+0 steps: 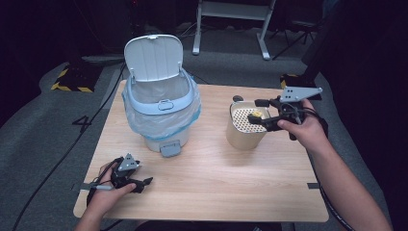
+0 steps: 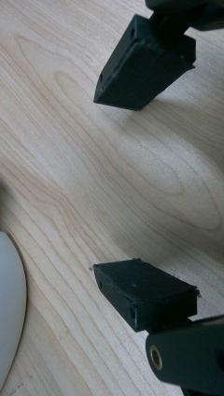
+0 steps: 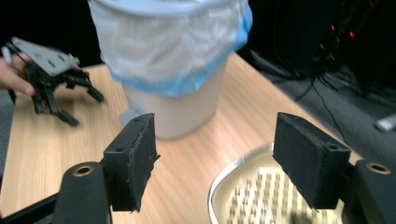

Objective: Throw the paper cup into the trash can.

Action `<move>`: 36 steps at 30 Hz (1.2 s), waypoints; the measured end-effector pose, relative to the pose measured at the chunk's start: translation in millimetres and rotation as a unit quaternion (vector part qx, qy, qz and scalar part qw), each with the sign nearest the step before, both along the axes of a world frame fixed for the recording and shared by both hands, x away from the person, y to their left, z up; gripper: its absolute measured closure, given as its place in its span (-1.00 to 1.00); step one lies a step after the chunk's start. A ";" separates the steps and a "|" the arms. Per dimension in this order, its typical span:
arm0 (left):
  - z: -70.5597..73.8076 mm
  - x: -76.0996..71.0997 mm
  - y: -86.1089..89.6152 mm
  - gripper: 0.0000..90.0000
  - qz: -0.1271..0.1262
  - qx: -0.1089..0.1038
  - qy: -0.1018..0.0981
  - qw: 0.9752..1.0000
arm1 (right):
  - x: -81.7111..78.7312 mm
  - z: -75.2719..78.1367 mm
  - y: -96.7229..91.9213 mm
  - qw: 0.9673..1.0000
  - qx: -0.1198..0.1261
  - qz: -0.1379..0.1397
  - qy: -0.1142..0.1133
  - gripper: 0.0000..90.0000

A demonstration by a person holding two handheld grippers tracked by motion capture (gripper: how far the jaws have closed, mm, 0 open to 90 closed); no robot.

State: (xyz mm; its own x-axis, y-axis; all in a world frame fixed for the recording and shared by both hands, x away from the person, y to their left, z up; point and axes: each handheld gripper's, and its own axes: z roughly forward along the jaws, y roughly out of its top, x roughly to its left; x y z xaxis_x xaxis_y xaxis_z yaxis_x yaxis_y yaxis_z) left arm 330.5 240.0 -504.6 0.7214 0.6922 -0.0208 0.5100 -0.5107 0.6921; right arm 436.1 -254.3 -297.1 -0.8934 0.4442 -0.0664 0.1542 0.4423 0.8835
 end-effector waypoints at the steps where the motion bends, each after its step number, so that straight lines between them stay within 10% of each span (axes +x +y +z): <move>1: 0.0 0.0 0.0 -0.62 0.000 0.000 0.000 1.000 | -2.3 -3.8 -3.1 1.000 -0.006 -0.003 0.001 -0.32; 10: 1.1 -0.5 3.2 -0.51 0.026 -0.043 0.009 0.999 | -23.4 -57.4 -38.6 0.999 -0.024 -0.028 0.013 -0.33; 20: 1.8 -0.6 7.7 -0.52 0.033 -0.032 -0.003 0.999 | -34.6 -122.1 -64.4 0.996 -0.049 -0.054 0.053 -0.35; 36: 1.5 -2.4 6.2 -0.53 0.037 -0.016 0.001 0.999 | -46.6 -182.5 -90.9 0.988 -0.086 -0.089 0.089 -0.40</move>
